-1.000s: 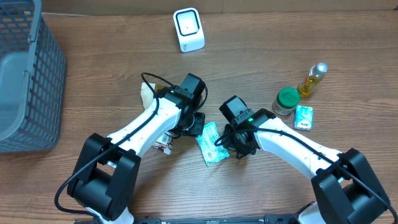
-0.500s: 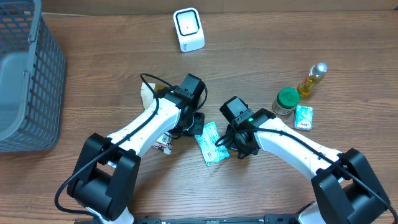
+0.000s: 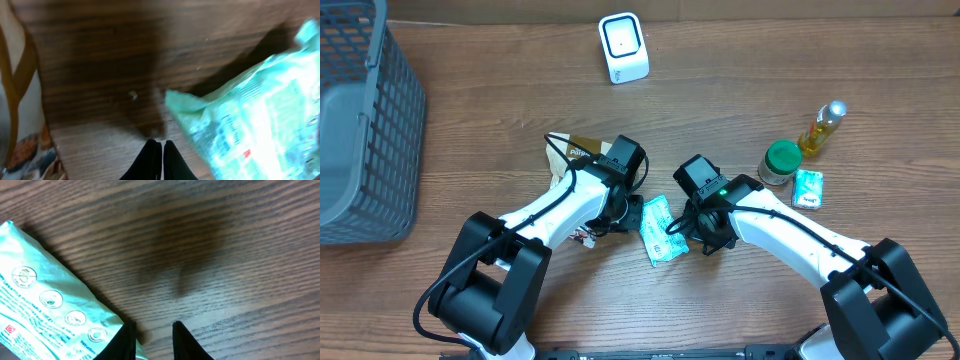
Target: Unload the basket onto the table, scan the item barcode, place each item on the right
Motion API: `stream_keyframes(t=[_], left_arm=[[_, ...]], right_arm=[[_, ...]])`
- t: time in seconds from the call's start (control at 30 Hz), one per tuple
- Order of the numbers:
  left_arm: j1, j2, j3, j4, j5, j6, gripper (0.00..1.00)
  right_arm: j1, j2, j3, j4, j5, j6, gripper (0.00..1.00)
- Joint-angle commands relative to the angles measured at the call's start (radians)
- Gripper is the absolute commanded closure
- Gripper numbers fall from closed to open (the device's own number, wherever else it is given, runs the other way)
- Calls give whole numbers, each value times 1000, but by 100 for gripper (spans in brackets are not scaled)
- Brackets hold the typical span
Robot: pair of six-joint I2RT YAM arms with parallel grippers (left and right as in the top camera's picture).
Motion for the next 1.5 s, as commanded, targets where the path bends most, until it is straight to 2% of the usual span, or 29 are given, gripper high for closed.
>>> stream_keyframes(t=[0.0, 0.2, 0.53, 0.87, 1.03, 1.17, 1.3, 1.37, 1.47], left_arm=[[-4, 11, -7, 31, 43, -21, 91], [-4, 11, -7, 106, 56, -21, 90], [-3, 11, -7, 126, 53, -21, 88], [0, 11, -7, 128, 46, -16, 91], [35, 10, 20, 90, 67, 19, 88], [104, 7, 94, 1, 240, 126, 85], [172, 7, 178, -112, 498, 338, 76], [190, 7, 194, -155, 536, 398, 68], [197, 8, 193, -209, 463, 434, 70]], right_arm=[[-1, -7, 7, 3, -35, 4, 78], [-1, -7, -48, 80, -141, 4, 78], [37, -7, -98, 184, -319, 4, 78], [105, -7, -98, 217, -327, 8, 77], [105, -7, -98, 217, -335, 6, 77], [93, -8, -90, 218, -335, -37, 78], [56, -20, -48, 194, -377, -125, 78], [23, -31, -25, 187, -440, -198, 76], [-41, -35, 2, 155, -468, -233, 70]])
